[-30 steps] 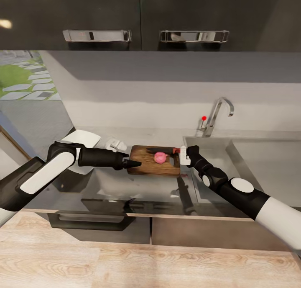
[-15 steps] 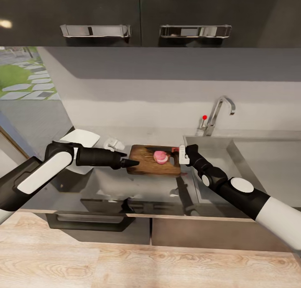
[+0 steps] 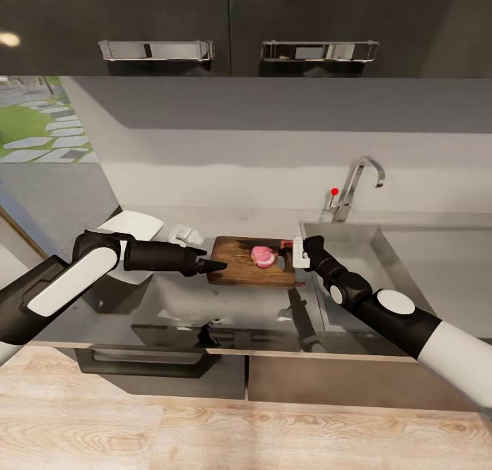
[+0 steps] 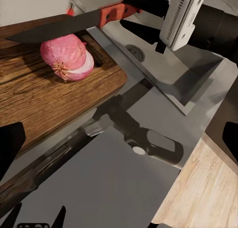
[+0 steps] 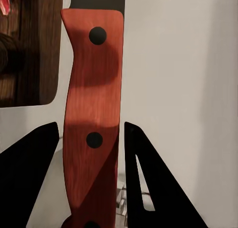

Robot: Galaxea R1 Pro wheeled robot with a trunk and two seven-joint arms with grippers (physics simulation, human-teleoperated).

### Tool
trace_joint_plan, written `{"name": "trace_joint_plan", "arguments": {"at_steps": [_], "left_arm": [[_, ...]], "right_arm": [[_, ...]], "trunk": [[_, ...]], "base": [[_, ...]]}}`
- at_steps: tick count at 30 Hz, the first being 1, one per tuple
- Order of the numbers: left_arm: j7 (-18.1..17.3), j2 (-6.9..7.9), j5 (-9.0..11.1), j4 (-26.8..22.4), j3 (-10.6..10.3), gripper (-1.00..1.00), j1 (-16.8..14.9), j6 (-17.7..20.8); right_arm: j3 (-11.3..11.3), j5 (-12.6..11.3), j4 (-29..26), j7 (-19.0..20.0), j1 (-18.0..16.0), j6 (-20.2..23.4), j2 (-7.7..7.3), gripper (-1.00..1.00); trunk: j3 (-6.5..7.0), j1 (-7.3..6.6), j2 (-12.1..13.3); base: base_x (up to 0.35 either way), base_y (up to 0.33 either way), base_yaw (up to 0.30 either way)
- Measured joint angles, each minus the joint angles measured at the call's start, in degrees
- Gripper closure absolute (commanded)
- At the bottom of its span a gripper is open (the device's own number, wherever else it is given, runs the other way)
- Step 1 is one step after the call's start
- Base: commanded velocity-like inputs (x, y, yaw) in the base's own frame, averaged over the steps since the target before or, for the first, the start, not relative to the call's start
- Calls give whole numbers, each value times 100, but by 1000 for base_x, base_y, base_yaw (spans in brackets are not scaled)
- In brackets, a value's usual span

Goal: In the kitchen, take the Vidalia onion out of the sink, dice it on the chopping board with the paring knife, put the diced onion into the bowl on the countertop, then place both the paring knife and the chopping board into the sink.

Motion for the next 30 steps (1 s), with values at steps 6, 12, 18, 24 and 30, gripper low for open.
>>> {"name": "trace_joint_plan", "arguments": {"at_steps": [6,12,18,24,30], "left_arm": [[0,0,0,0,0,-100,0,0],[0,0,0,1,0,-100,0,0],[0,-7,0,3,0,-100,0,0],[0,-9,0,3,0,-100,0,0],[0,-9,0,3,0,-100,0,0]], "right_arm": [[-7,0,6,0,0,-7,0,100],[-17,-2,12,0,0,-10,-3,100],[-22,-3,12,7,0,-17,-3,100],[-35,-2,22,8,0,-17,-3,100],[-38,-1,19,8,0,-18,-3,100]], "trunk": [[0,0,0],[0,0,0],[0,0,0],[0,0,0],[0,0,0]], "base": [[0,0,0],[0,0,0],[0,0,0],[0,0,0],[0,0,0]]}}
